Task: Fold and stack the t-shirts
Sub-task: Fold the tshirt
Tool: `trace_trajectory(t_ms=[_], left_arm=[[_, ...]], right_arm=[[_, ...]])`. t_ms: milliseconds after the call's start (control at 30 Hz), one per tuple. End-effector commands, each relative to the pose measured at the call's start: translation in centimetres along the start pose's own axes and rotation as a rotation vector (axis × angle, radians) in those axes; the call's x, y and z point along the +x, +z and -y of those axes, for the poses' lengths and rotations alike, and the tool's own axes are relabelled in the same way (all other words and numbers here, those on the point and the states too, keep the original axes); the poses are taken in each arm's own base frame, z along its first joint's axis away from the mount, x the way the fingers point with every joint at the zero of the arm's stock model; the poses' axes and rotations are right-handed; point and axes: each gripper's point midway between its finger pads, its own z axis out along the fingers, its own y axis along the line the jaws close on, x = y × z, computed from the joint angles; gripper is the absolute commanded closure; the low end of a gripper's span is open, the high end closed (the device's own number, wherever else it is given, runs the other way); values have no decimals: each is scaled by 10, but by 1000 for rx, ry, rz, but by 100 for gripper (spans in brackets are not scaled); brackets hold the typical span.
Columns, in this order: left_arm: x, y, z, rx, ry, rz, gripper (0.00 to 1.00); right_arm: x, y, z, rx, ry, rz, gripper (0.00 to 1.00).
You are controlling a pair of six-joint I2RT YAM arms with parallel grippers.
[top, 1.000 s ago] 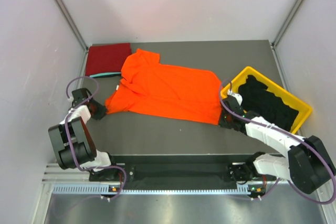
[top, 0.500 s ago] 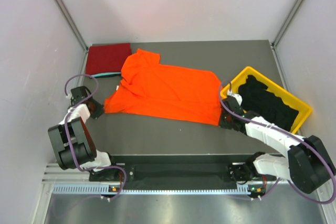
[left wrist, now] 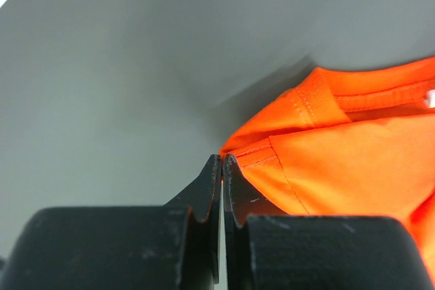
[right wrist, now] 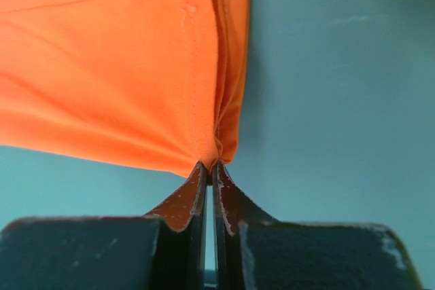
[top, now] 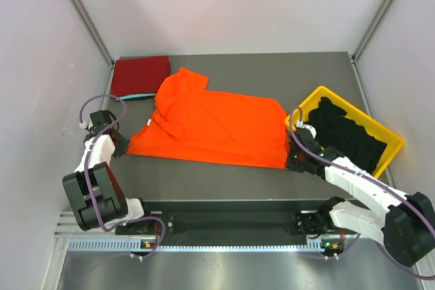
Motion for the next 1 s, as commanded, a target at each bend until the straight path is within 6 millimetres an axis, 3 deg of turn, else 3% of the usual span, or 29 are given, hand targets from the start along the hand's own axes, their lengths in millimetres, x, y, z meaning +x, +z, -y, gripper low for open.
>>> trace_trajectory(t_ms=[0, 133, 167, 267, 300, 367, 533, 600, 733, 767, 833, 867, 933, 967], left_arm=[[-10, -8, -13, -72, 45, 48, 100], [-11, -8, -10, -80, 46, 33, 98], [-13, -9, -9, -78, 49, 34, 90], [-33, -23, 3, -40, 65, 79, 79], [-45, -30, 12, -5, 76, 105, 71], [-60, -45, 31, 64, 113, 131, 68], [-45, -63, 98, 163, 344, 110, 65], [-32, -66, 121, 196, 401, 81, 65], [-32, -69, 149, 336, 369, 94, 65], [-33, -68, 151, 345, 351, 98, 65], [-36, -68, 161, 417, 312, 73, 65], [-35, -64, 162, 434, 271, 48, 65], [-56, -58, 160, 498, 157, 51, 65], [-53, -58, 163, 566, 96, 2, 66]], right_arm=[[19, -5, -3, -24, -3, -59, 100], [29, -2, -3, -17, -8, -84, 100], [28, -3, -4, -21, -9, -83, 98], [22, -9, -8, -29, -5, -73, 86], [20, -11, -9, -31, -2, -71, 82], [13, -18, -14, -45, 1, -59, 74], [-4, -31, -34, -125, -1, -25, 66], [-16, -37, -56, -234, -44, 6, 65], [-49, -46, -105, -422, -66, 100, 65], [-70, -47, -125, -464, -63, 144, 65], [-87, -48, -154, -520, -82, 167, 65], [-108, -46, -181, -551, -89, 194, 64], [-118, -44, -216, -584, -137, 217, 63], [-134, -36, -242, -596, -149, 235, 63]])
